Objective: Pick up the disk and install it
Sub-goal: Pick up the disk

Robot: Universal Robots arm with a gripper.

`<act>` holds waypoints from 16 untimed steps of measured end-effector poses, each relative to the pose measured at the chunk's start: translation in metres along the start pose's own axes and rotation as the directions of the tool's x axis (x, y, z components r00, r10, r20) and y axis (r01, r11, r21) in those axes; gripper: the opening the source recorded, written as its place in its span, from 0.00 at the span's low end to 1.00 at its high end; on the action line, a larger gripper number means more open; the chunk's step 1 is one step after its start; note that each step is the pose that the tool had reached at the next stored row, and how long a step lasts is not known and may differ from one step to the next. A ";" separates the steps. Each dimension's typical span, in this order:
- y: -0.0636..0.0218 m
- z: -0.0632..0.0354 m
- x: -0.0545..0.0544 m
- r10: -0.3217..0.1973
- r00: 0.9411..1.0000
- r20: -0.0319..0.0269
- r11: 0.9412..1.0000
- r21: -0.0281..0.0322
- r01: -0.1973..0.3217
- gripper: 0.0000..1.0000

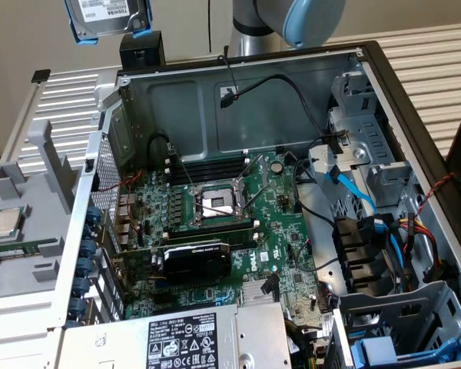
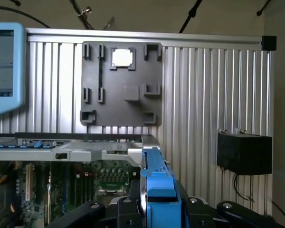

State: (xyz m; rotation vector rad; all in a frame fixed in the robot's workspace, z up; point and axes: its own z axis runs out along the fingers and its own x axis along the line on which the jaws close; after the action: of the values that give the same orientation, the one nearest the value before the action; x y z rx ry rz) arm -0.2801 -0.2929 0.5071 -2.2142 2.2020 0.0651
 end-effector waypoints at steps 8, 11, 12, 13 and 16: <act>-0.0274 -0.0040 0.017 0.000 1.000 -0.009 1.000 0.000 0.000 0.37; -0.0342 -0.0058 0.024 0.000 1.000 -0.010 1.000 0.000 0.000 0.37; -0.0363 -0.0063 0.026 0.000 1.000 -0.010 1.000 0.000 0.000 0.37; -0.0382 -0.0070 0.029 0.000 1.000 -0.011 1.000 0.000 0.000 0.37; -0.0428 -0.0091 0.035 0.000 1.000 -0.012 1.000 0.000 0.000 0.37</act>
State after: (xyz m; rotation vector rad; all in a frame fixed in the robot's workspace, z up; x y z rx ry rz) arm -0.2370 -0.3284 0.5139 -2.2201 2.2084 0.0520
